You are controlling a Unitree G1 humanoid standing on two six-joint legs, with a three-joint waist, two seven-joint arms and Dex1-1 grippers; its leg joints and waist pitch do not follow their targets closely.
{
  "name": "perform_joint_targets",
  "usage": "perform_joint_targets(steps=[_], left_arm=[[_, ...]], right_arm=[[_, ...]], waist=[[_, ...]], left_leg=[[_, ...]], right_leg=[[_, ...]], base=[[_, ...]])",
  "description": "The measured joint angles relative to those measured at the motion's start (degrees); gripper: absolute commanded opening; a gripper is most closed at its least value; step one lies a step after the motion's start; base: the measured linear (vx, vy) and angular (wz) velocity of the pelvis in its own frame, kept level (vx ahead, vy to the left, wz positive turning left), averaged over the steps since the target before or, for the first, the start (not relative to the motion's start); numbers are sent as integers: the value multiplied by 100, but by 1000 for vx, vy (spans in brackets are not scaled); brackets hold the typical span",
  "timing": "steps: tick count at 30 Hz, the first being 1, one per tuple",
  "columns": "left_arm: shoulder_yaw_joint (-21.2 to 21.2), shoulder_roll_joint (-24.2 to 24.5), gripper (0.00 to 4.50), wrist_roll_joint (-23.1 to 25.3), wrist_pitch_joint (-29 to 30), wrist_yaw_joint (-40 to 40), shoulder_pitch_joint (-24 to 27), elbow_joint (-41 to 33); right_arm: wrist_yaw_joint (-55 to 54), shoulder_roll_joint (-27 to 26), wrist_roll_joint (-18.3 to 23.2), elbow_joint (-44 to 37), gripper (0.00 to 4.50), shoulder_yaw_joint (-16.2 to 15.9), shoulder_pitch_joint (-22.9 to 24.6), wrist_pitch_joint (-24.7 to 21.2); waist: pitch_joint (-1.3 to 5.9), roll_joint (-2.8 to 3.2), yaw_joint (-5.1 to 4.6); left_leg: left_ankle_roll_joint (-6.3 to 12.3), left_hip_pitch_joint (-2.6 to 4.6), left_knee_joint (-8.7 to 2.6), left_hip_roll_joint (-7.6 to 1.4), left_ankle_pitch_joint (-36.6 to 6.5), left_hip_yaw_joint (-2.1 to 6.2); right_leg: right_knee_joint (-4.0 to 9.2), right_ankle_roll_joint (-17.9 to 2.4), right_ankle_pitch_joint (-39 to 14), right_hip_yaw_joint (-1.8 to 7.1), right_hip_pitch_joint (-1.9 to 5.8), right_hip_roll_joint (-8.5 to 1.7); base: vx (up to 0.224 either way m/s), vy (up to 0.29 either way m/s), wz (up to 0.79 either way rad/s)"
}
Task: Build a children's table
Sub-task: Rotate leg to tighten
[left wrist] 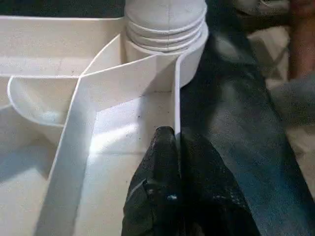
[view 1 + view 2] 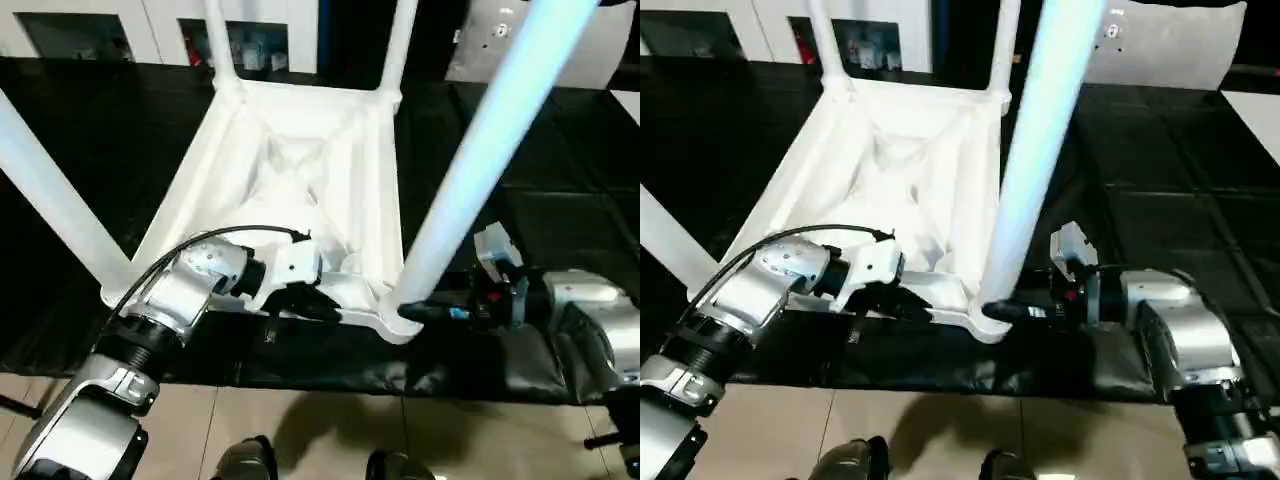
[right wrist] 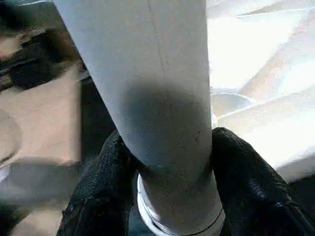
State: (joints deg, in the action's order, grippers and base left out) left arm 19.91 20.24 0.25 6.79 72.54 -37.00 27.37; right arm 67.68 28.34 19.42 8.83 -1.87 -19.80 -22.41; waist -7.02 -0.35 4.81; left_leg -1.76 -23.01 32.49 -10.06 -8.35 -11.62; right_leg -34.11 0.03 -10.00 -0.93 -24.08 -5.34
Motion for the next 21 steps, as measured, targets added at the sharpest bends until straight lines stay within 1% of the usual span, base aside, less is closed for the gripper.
perform_joint_targets(steps=[1,3,4,6,9,10,12,15,16,17,18,21], left_arm=[[-62,-90,0,93,167,-309,-57,28],[-101,-248,0,175,372,-636,-115,57],[-137,-431,0,220,560,-960,-147,80],[-211,-736,0,351,835,-1521,-274,207],[-280,-1030,0,421,1061,-2105,-380,326],[-339,-1194,0,465,1149,-2360,-406,386],[-404,-1377,0,526,1252,-2700,-435,415],[-439,-1510,0,553,1316,-2946,-463,424],[-448,-1558,0,570,1342,-3007,-479,424],[-449,-1579,0,572,1358,-3037,-488,424],[-449,-1586,0,573,1366,-3045,-496,424],[-444,-1590,0,574,1356,-3017,-509,420]], right_arm=[[-530,-249,-103,-1,198,125,-34,-83],[-1160,-471,-227,-2,197,210,-116,-183],[-1618,-627,-359,7,197,283,-189,-267],[-2379,-929,-609,37,196,398,-369,-437],[-3284,-1324,-799,4,194,528,-513,-705],[-3763,-1591,-919,-78,194,615,-550,-833],[-4393,-1934,-1077,-129,194,702,-582,-837],[-4790,-2085,-1186,-137,194,712,-589,-723],[-4889,-2132,-1258,-129,228,712,-589,-639],[-4927,-2146,-1283,-121,249,712,-589,-585],[-4954,-2155,-1285,-119,249,712,-588,-549],[-4966,-2185,-1270,-117,280,711,-579,-495]], waist=[[-8,-15,-69],[-13,-24,-188],[-12,-30,-248],[-11,-27,-297],[-9,-25,-292],[-6,-18,-288],[-2,-13,-282],[6,1,-261],[7,5,-257],[8,9,-250],[9,10,-244],[7,13,-233]], left_leg=[[-5,1,2,0,3,1],[-5,1,1,1,3,1],[-5,4,0,3,3,1],[-5,5,-1,9,3,0],[-5,8,-11,9,3,2],[-5,10,-17,10,3,2],[-5,10,-23,10,3,2],[-5,8,-42,15,1,2],[-5,6,-58,18,1,1],[-5,4,-63,19,1,1],[-5,3,-72,19,1,1],[-5,2,-84,17,1,1]], right_leg=[[1,20,-12,1,-8,1],[21,24,-14,3,-12,0],[33,24,-15,4,-8,0],[35,24,-14,13,-10,-1],[38,24,-14,11,-8,-1],[41,24,-14,11,-6,1],[41,23,-13,10,-6,1],[62,20,-10,10,0,1],[74,9,1,10,-1,1],[87,19,31,10,1,0],[97,26,36,9,1,1],[100,30,34,3,-2,3]], base=[[0,0,0],[0,0,0],[0,0,0],[0,0,0],[0,0,0],[0,0,0],[0,0,0],[0,0,0],[0,0,0],[0,0,0],[0,0,0],[0,0,0]])
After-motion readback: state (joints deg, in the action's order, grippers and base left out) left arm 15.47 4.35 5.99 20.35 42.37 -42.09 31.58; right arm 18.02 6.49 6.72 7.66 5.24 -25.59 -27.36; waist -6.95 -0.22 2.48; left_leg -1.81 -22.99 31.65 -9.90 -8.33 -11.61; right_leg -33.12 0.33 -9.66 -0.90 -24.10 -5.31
